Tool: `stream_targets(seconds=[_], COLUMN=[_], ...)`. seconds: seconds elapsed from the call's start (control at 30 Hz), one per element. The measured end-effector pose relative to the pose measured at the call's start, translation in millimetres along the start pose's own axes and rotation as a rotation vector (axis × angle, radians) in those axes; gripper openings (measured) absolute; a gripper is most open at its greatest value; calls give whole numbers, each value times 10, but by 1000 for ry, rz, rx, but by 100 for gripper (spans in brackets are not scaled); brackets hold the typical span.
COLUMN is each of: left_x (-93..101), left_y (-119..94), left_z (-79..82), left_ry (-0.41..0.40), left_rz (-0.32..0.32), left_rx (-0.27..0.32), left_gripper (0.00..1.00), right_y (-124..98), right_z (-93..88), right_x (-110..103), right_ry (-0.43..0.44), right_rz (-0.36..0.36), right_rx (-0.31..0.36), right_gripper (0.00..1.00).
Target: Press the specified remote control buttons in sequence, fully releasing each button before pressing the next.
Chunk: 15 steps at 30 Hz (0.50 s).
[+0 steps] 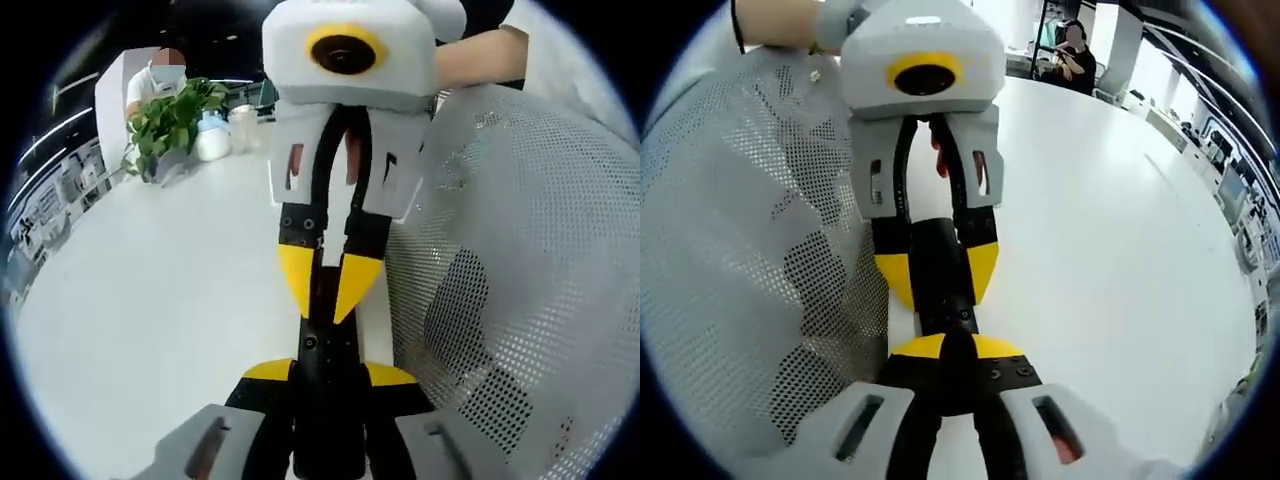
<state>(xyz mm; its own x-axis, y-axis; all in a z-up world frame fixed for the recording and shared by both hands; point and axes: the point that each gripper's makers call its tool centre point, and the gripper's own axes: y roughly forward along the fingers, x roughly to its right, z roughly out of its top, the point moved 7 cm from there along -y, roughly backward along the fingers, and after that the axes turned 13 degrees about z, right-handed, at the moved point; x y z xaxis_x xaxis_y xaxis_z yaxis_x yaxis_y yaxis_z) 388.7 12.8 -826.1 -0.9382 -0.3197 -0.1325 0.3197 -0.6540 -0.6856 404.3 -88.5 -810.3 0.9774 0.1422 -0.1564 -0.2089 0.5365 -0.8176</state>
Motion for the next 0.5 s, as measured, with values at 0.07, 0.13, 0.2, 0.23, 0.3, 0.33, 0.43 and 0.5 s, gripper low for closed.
stream_targets(seconds=[0.07, 0.13, 0.2, 0.23, 0.3, 0.33, 0.43, 0.5], left_x=[-4, -4, -3, -2, -1, -2, -8, -7], left_y=[4, 11, 17, 19, 25, 27, 33, 37], left_z=[2, 4, -2, -4, -7, -8, -9, -3], left_ry=[-1, -1, -12, -17, -24, -22, -16, -14], left_rz=[-1, 2, 9, 12, 18, 17, 14, 15], left_rx=[-5, -11, -10, -9, -9, -10, -12, -18], left_gripper=[25, 25, 25, 25, 25, 25, 25, 25], right_y=[-9, -5, -2, -1, 3, 4, -1, -3], right_z=[-18, -16, -3, 8, 23, 23, 27, 28], right_x=[-8, -31, -29, -28, -26, -24, -39, -46], right_ry=[20, 19, -13, -25, -17, -14, -37, -60], right_rz=[12, 32, 30, 29, 33, 34, 30, 27], right_rx=[17, 25, 0, -7, -7, -7, -20, -41], right_gripper=[10, 14, 13, 12, 12, 12, 12, 13])
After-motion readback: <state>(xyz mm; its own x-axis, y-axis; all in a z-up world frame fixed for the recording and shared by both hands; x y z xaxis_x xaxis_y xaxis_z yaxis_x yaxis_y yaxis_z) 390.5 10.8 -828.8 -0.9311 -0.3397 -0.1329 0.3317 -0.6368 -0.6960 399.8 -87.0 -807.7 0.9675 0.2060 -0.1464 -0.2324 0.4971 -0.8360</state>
